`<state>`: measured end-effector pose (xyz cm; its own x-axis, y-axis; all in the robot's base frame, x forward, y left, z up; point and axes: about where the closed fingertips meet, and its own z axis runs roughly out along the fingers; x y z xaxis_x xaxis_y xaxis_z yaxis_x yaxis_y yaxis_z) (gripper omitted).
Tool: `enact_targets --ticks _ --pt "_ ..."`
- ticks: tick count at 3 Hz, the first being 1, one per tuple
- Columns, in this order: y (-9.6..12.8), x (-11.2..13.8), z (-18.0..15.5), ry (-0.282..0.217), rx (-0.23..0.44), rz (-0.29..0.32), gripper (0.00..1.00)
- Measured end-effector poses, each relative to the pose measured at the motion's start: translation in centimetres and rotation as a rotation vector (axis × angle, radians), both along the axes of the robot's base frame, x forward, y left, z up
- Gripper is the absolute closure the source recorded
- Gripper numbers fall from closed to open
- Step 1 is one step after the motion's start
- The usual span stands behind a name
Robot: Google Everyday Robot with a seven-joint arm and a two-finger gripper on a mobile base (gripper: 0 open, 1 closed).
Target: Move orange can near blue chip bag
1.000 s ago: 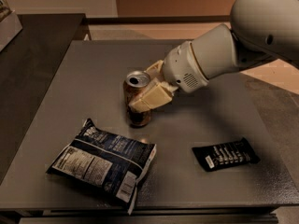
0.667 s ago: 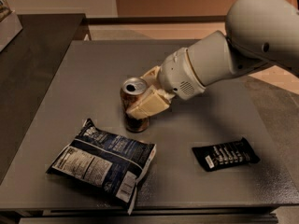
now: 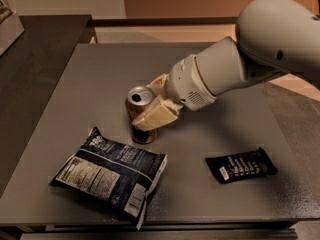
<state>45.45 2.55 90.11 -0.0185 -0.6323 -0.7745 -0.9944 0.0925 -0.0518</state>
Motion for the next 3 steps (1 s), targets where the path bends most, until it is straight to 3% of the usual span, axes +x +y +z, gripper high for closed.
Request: enact_targets --ticks 1,2,3 --pt "0.19 -0.13 0.08 -0.002 -0.002 0.004 0.12" --pt "0.37 -0.25 0.16 -0.004 -0.004 0.007 0.00" --pt "0.38 -0.25 0.17 -0.004 -0.004 0.007 0.00"
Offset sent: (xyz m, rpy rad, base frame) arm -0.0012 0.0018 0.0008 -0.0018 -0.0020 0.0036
